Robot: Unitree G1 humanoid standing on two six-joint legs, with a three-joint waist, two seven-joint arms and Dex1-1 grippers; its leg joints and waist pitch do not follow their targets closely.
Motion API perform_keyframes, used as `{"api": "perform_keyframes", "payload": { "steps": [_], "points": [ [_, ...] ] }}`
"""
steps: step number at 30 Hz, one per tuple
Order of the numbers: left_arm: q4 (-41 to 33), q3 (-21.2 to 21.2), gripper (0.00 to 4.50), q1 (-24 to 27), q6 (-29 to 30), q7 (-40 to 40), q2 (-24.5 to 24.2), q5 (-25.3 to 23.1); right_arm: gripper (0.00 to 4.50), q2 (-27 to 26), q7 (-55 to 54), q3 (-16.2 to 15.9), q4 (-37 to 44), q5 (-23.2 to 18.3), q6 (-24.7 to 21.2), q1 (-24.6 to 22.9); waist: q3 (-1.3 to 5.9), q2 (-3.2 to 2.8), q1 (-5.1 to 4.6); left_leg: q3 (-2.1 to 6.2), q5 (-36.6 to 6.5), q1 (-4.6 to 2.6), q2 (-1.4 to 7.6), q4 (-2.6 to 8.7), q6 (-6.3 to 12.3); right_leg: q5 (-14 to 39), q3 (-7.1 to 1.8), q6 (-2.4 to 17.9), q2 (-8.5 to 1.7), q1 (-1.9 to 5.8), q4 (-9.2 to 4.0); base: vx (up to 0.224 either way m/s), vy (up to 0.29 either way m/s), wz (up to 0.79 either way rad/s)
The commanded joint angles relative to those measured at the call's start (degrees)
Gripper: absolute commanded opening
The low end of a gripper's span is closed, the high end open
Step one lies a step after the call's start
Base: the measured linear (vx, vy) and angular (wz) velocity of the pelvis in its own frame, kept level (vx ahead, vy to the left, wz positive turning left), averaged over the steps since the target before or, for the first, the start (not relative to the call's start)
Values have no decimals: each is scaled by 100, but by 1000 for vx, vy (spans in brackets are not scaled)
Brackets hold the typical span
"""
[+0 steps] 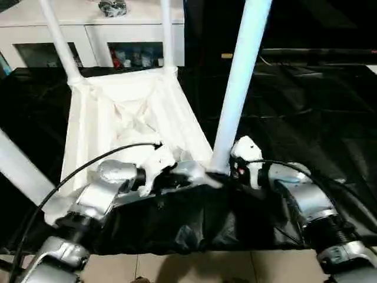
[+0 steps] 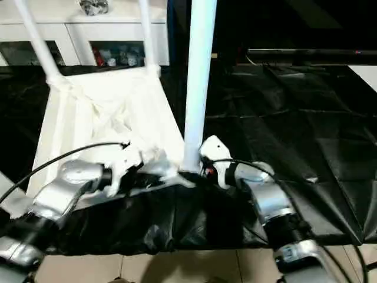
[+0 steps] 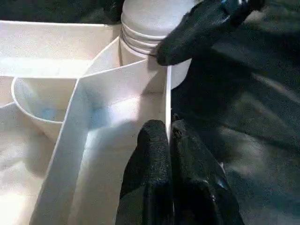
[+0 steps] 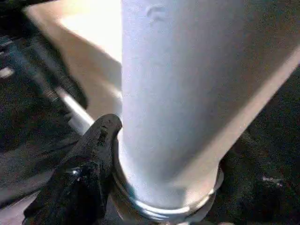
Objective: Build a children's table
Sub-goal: Rotate leg to tighten
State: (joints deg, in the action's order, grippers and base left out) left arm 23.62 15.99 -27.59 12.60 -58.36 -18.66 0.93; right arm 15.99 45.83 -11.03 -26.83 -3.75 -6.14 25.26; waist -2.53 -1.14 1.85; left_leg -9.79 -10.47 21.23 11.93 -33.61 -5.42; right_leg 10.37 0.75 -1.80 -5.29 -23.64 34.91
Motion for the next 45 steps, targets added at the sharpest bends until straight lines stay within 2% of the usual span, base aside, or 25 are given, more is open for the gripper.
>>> {"api": "perform_keyframes", "payload": {
  "steps": [1, 2, 4, 6, 7, 8, 10, 12, 13, 16, 19, 21, 22, 24, 27, 29, 30, 31, 32, 33, 34, 36, 37, 40, 45],
  "points": [
    [84, 56, 0, -38, 111, 432, 341, -18, 272, -309, -686, -113, 237, 205, -149, -233, 204, 82, -19, -48, -1842, -11, 1, 469, 78, 2160, -76, 961, -84, 169, -536, 0, 0, 0],
    [82, 57, 0, -51, 139, 512, 397, -33, 272, -387, -804, -129, 289, 231, -190, -288, 202, 95, -15, -49, -1884, -20, -6, 473, 62, 2286, -75, 881, -76, 160, -548, 0, 0, 0],
    [71, 69, 0, -125, 302, 1044, 783, -131, 271, -928, -1592, -258, 608, 430, -418, -623, 188, 94, -14, -50, -1901, -30, -7, 488, 21, 2446, -91, 748, -67, 137, -578, 0, 0, 0],
    [23, 163, 0, -122, 373, 1292, 1109, -173, 271, -1416, -2055, -454, 634, 575, -436, -698, 178, 102, -22, -37, -2044, -24, -22, 510, -3, 2796, -79, 614, -72, 121, -616, 0, 0, 0],
    [0, 201, 0, -105, 372, 1303, 1181, -172, 271, -1536, -2091, -509, 598, 576, -391, -674, 172, 93, -34, -18, -2168, -32, -22, 524, -14, 3052, -68, 520, -87, 104, -648, 0, 0, 0],
    [-14, 239, 0, -92, 361, 1242, 1200, -164, 271, -1586, -2022, -558, 564, 567, -318, -628, 200, 32, -26, 2, -2211, -57, -22, 532, -25, 3107, -59, 474, -99, 109, -657, 0, 0, 0],
    [-24, 275, 0, -82, 328, 1159, 1183, -161, 271, -1576, -1919, -586, 561, 557, -226, -590, 206, 54, -43, 1, -2171, -34, -16, 549, 1, 2940, -55, 464, -87, 127, -663, 0, 0, 0],
    [-30, 288, 0, -63, 193, 909, 1065, -104, 326, -1514, -1750, -346, 620, 305, -223, -508, 211, 21, -44, -9, -2138, -26, -5, 564, 12, 2573, -63, 556, -72, 128, -652, 0, 0, 0],
    [-49, 272, 0, -49, 184, 827, 1011, -86, 340, -1450, -1689, -263, 687, 235, -247, -504, 208, 31, -47, -12, -2169, -19, -6, 566, 15, 2495, -63, 599, -71, 133, -648, 0, 0, 0],
    [-126, 241, 0, 2, 86, 566, 853, -21, 349, -1220, -1465, -141, 810, 138, -261, -512, 228, 34, -38, -24, -2103, -21, 4, 558, 43, 2286, -74, 695, -80, 149, -631, 0, 0, 0],
    [-269, 162, 0, 113, 26, 62, 503, 77, 384, -576, -854, -26, 875, 114, -230, -507, 262, 43, -11, -49, -1690, 3, 11, 522, 147, 1606, -80, 909, -82, 209, -561, 17, -4, 1],
    [-289, 158, 0, 143, -16, -83, 396, 80, 384, -370, -610, -47, 843, 129, -183, -501, 303, 34, 0, -68, -1259, 11, 17, 467, 285, 880, -78, 1132, -80, 242, -480, 0, 0, 0],
    [-321, 136, 0, 190, -57, -336, 232, 128, 384, -15, -61, -127, 790, 107, -77, -489, 321, 51, 12, -67, -1116, 8, 17, 449, 330, 651, -68, 1195, -75, 267, -457, 53, 1, 1],
    [-320, 124, 0, 198, -81, -422, 171, 141, 384, 107, 178, -155, 778, 70, -35, -480, 336, 37, 34, -86, -698, 10, 7, 389, 564, -155, -61, 1458, -65, 291, -369, 26, 0, 0],
    [-297, 95, 0, 220, -255, -911, -111, 241, 384, 461, 1184, -216, 742, -167, 38, -399, 358, 53, 50, -89, -512, 2, 8, 356, 763, -540, -51, 1631, -70, 321, -319, 0, 0, 0],
    [-245, 90, 0, 194, -310, -1095, -253, 259, 384, 558, 1545, -217, 691, -276, 52, -305, 333, 51, 53, -95, -624, -1, 24, 363, 829, -372, -39, 1705, -78, 315, -330, 0, 0, 0],
    [-232, 92, 0, 187, -332, -1129, -274, 267, 356, 570, 1590, -218, 677, -297, 44, -286, 324, 44, 60, -99, -741, -10, 37, 374, 792, -138, -39, 1702, -88, 309, -345, 0, 0, 0],
    [-186, 105, 0, 160, -391, -1277, -360, 300, 356, 628, 1772, -229, 619, -368, 39, -212, 322, 121, 53, -110, -787, -8, 38, 376, 783, -17, -37, 1689, -85, 311, -356, 0, 0, 0],
    [-150, 112, 0, 135, -413, -1355, -411, 308, 349, 679, 1886, -260, 570, -397, 59, -166, 314, 77, 73, -98, -874, -20, 53, 392, 721, 217, -41, 1681, -100, 301, -356, 0, 0, 0],
    [-116, 118, 0, 113, -458, -1426, -451, 309, 344, 720, 1993, -293, 535, -420, 57, -137, 305, 100, 75, -107, -927, -30, 57, 394, 698, 328, -43, 1664, -97, 287, -374, 0, 0, 0],
    [-93, 120, 0, 98, -486, -1463, -474, 306, 344, 745, 2059, -314, 515, -432, 55, -121, 306, 80, 83, -100, -969, -34, 61, 398, 633, 426, -43, 1654, -94, 289, -361, 0, 0, 0],
    [-74, 129, 0, 70, -475, -1575, -520, 338, 316, 759, 2166, -332, 467, -420, 114, -88, 296, 82, 85, -102, -1006, -32, 62, 402, 572, 459, -50, 1635, -98, 277, -361, 0, 0, 0],
    [-71, 139, 0, 58, -465, -1586, -532, 333, 302, 762, 2201, -337, 450, -419, 125, -78, 302, 125, 83, -103, -973, -32, 63, 398, 549, 454, -56, 1622, -104, 282, -360, 0, 0, 0],
    [-26, 177, 0, 19, -429, -1746, -578, 338, 287, 778, 2456, -396, 392, -376, 173, -41, 301, 116, 100, -101, -970, -38, 60, 393, 517, 492, -62, 1632, -111, 277, -351, 0, 0, 0],
    [101, 180, 0, -60, -475, -1813, -582, 342, 273, 763, 2620, -488, 310, -407, 222, 2, 312, 132, 142, -108, -791, -35, 52, 364, 577, 189, -59, 1697, -103, 289, -313, 0, 0, 0]
  ]
}}
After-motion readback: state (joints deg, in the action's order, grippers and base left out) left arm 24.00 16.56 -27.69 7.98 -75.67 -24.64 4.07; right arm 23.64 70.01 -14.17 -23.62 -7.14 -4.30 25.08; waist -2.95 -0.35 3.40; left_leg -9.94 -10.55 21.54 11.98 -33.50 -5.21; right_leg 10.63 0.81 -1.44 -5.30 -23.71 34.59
